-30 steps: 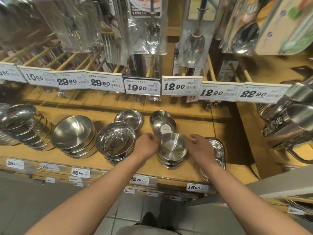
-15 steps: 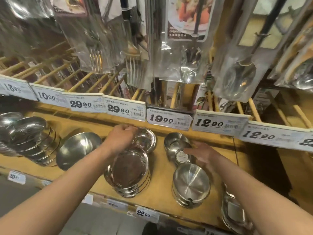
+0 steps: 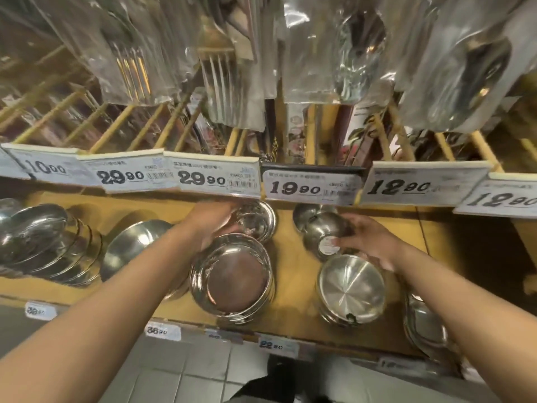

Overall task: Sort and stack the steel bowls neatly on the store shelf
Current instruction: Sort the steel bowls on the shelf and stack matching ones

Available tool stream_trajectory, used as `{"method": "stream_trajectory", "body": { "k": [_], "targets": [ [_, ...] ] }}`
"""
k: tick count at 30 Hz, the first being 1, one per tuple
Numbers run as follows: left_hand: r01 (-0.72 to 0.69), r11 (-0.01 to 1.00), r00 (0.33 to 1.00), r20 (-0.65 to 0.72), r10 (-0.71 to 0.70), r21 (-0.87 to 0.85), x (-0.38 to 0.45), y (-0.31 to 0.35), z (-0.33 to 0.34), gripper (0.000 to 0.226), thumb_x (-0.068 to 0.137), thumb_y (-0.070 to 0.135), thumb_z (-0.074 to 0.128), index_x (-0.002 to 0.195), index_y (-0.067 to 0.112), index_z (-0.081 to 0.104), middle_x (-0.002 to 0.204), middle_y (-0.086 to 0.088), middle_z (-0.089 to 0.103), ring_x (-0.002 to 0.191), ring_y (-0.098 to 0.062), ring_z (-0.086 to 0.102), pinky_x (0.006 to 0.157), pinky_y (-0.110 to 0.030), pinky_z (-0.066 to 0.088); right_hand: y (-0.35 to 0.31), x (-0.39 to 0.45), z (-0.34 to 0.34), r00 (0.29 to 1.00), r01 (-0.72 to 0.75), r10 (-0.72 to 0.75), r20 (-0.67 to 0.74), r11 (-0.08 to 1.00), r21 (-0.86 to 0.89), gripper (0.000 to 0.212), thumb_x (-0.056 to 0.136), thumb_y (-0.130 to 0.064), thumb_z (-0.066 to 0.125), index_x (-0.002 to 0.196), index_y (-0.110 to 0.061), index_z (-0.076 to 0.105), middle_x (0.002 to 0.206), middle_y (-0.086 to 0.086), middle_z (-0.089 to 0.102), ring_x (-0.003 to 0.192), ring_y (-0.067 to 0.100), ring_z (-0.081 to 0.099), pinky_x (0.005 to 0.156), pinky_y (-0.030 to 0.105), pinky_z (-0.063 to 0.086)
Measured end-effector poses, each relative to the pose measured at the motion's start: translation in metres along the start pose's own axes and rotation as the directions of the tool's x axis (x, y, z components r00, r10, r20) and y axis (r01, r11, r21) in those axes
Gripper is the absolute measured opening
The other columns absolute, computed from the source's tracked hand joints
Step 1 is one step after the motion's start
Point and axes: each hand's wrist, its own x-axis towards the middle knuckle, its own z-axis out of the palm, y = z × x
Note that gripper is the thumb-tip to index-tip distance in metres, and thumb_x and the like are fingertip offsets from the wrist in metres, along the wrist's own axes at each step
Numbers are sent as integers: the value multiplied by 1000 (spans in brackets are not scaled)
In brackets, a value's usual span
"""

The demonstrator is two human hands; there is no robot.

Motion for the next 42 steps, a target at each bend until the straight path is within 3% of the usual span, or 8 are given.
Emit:
{"method": "stream_trajectory", "body": {
  "k": [3, 9, 12, 19, 24, 28, 35, 42],
  "targets": [
    [37, 995, 999, 17, -39, 90, 19, -2, -15, 24, 97, 10, 62, 121, 11, 63, 128, -7, 64, 103, -14, 62, 65, -18, 56, 8, -9, -11, 998, 7, -6, -63, 1000, 12, 74, 76, -1, 85, 141, -18, 54, 129, 7, 65, 60, -2, 68, 49, 16, 53],
    [1, 969, 998, 63, -17, 247, 39, -7, -24, 14, 94, 30, 66, 106, 23, 64, 110, -3, 66, 84, -14, 57, 59, -24, 51, 29, -26, -40, 970, -21, 46, -238, 994, 107, 72, 73, 11, 81, 129, -28, 58, 122, 9, 62, 97, 30, 72, 80, 42, 64],
    [-33, 940, 999, 30, 25, 339, 51, -13, -17, 6, 100, 22, 56, 95, 22, 59, 106, 3, 61, 91, -17, 56, 87, -40, 53, 37, -33, -45, 944, 34, -5, -331, 996, 82, 67, 73, 16, 78, 112, -34, 58, 117, 2, 60, 102, 30, 67, 88, 50, 60],
    [102, 805, 991, 11, -134, 585, 66, -19, -2, 39, 103, 11, 50, 141, 5, 46, 150, -18, 44, 127, -32, 51, 97, -38, 44, 49, -31, -36, 910, 58, -92, -404, 994, -97, 62, 64, 25, 71, 91, -29, 54, 90, -5, 55, 80, 12, 53, 63, 22, 46],
    [113, 694, 985, 14, -174, 711, 72, -23, -5, 38, 104, 11, 48, 140, 0, 45, 132, -25, 55, 68, -20, 54, 44, -17, 44, 45, -31, -34, 931, 8, 34, -365, 993, 114, 48, 70, 25, 47, 86, -18, 58, 80, 6, 53, 76, 26, 48, 53, 25, 37],
    [134, 698, 981, 6, -194, 704, 79, -31, -6, 29, 101, 3, 53, 127, -9, 52, 99, -20, 61, 63, -24, 59, 40, -22, 50, 43, -28, -33, 949, -30, 143, -280, 928, 371, 23, 90, 2, 47, 103, -4, 66, 100, 17, 60, 97, 31, 49, 86, 49, 44],
    [176, 817, 982, -41, -185, 549, 76, -29, -8, 23, 102, 12, 55, 113, -8, 59, 90, -23, 66, 38, -17, 50, 36, -16, 42, 44, -20, -26, 889, -88, 233, -395, 932, 352, 32, 94, 3, 61, 125, -5, 59, 115, 13, 69, 91, 27, 69, 62, 32, 62],
    [205, 879, 979, -81, -189, 431, 66, -16, -18, 13, 104, 8, 49, 114, 0, 52, 73, -16, 55, 28, -13, 49, 23, -15, 30, 28, -9, -30, 839, -61, 265, -475, 914, 402, 5, 95, -7, 59, 93, -10, 62, 94, 9, 64, 80, 21, 66, 97, 58, 54]
  ]
}}
